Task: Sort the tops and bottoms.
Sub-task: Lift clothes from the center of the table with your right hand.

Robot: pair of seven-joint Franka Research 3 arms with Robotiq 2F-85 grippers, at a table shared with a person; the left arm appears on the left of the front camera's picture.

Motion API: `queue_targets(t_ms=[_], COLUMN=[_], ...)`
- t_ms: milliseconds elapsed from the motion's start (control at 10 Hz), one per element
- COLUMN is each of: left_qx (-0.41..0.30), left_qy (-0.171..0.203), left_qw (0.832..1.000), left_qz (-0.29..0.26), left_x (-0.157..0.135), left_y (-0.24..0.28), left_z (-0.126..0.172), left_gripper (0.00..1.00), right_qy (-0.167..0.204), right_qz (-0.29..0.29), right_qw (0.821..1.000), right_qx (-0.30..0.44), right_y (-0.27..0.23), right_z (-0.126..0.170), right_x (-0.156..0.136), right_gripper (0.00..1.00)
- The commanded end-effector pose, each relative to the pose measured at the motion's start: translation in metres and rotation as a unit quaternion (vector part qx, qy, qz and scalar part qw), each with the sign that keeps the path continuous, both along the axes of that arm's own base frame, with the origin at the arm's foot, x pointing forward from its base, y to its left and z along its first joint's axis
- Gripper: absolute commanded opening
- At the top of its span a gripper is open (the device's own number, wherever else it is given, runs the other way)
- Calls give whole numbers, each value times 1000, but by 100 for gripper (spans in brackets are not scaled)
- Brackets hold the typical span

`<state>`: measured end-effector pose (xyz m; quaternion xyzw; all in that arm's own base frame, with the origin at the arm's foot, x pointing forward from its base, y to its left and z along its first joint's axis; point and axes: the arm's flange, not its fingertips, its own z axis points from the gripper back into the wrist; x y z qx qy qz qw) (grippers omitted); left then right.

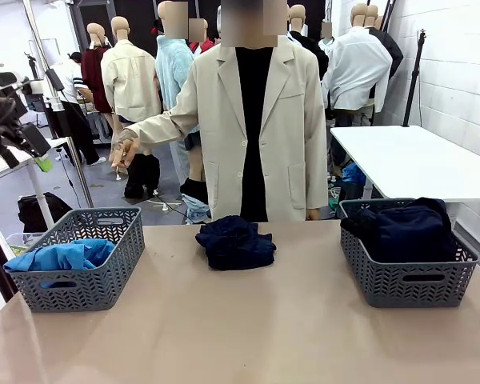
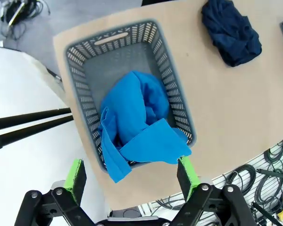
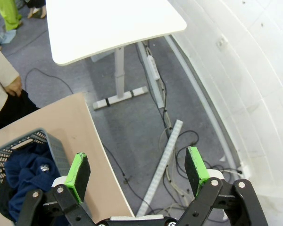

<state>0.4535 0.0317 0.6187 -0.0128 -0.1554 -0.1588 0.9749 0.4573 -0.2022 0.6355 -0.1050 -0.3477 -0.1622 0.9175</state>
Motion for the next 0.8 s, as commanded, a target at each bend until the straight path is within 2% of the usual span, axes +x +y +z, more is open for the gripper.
queue_targets(t_ms=[0, 200, 500, 700], left_qx=[-4, 0, 14, 36], left_qy=[7, 8, -93, -112], left_qw=[1000, 1000, 995, 992], left_qz=[-3, 0, 43, 42], left_x=[6, 4, -39, -47], left_y=[0, 0, 87, 99], left_z=[-4, -7, 30, 30], left_gripper=[100, 100, 100, 100], right_qy=[3, 3, 3, 3], right_qz=[4, 4, 4, 4], right_qw=[1000, 1000, 1000, 1000], right_qx=[-5, -5, -5, -5], right_y=[2, 2, 2, 2], right_z=[-1, -1, -1, -1], right_x=[-1, -1, -1, -1], right_gripper=[100, 100, 100, 100])
